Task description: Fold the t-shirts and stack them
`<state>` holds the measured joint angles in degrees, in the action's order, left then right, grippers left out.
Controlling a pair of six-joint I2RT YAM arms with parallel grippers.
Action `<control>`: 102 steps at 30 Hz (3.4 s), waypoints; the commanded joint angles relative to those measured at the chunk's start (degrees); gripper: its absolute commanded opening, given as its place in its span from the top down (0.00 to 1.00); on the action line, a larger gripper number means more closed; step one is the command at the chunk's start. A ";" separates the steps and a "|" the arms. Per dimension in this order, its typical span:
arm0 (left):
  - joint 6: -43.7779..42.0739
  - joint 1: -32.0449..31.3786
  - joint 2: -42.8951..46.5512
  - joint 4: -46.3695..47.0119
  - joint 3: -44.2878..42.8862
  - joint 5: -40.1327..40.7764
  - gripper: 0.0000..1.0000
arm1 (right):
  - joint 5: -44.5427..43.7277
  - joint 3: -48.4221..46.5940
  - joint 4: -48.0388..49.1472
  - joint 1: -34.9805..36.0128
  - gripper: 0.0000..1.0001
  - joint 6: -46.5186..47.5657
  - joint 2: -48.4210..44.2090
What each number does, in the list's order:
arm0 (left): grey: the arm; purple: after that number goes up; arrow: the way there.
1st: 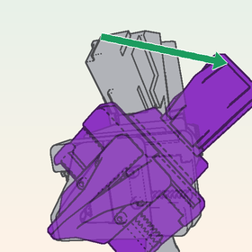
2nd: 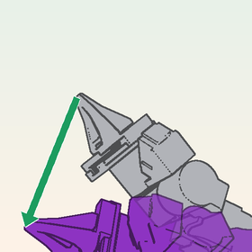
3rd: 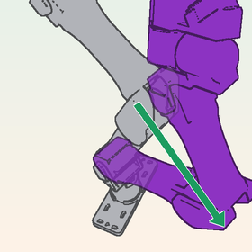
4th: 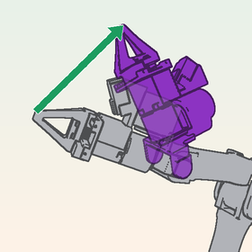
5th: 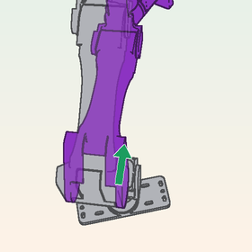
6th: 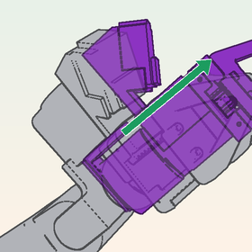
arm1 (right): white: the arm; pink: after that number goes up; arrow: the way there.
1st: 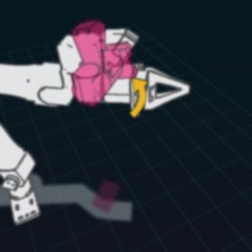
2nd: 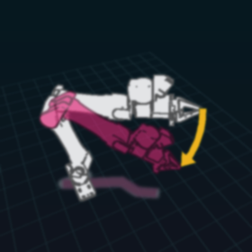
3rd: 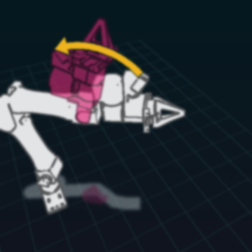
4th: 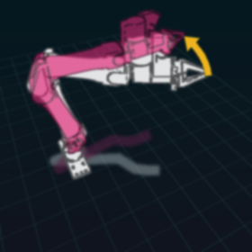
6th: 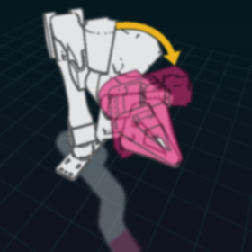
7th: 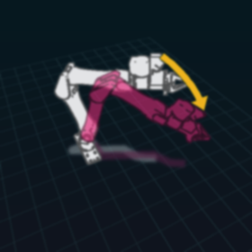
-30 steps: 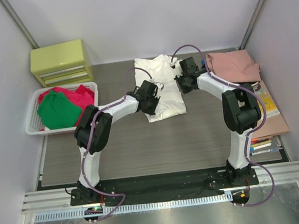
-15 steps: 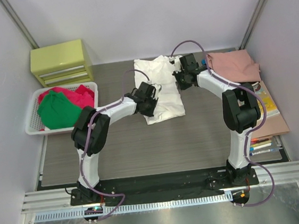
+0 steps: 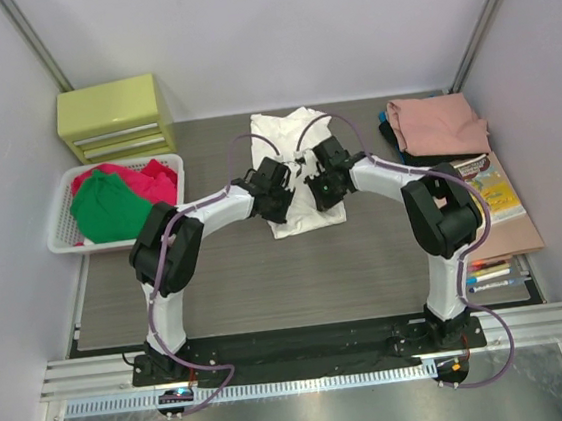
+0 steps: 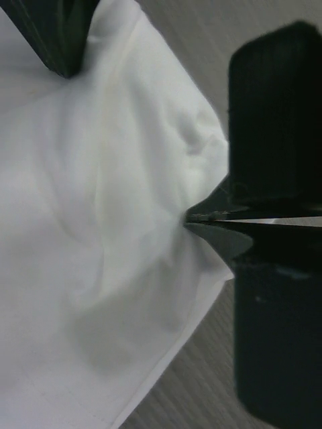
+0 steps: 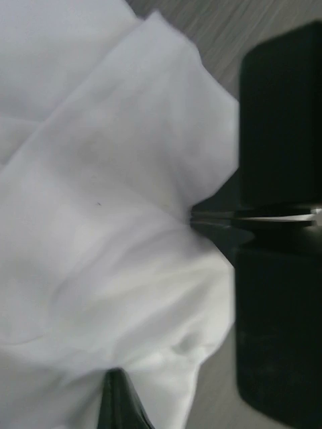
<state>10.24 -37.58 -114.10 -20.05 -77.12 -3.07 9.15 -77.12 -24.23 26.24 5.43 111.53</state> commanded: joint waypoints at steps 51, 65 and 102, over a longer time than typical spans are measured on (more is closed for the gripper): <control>-1.54 -0.12 3.19 -3.41 2.94 -0.88 1.00 | -4.83 5.67 -2.41 -4.27 0.99 6.25 -13.71; -1.80 -0.03 4.15 -2.62 4.52 -1.76 1.00 | -4.66 -14.36 -2.40 -5.32 0.99 2.48 3.86; -2.15 -0.12 5.12 -2.71 5.67 -2.11 1.00 | -12.84 -24.39 -1.70 -4.53 0.99 4.59 17.59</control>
<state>8.62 -37.60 -110.50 -20.75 -72.66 -4.69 2.42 -99.81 -27.88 22.87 8.45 127.98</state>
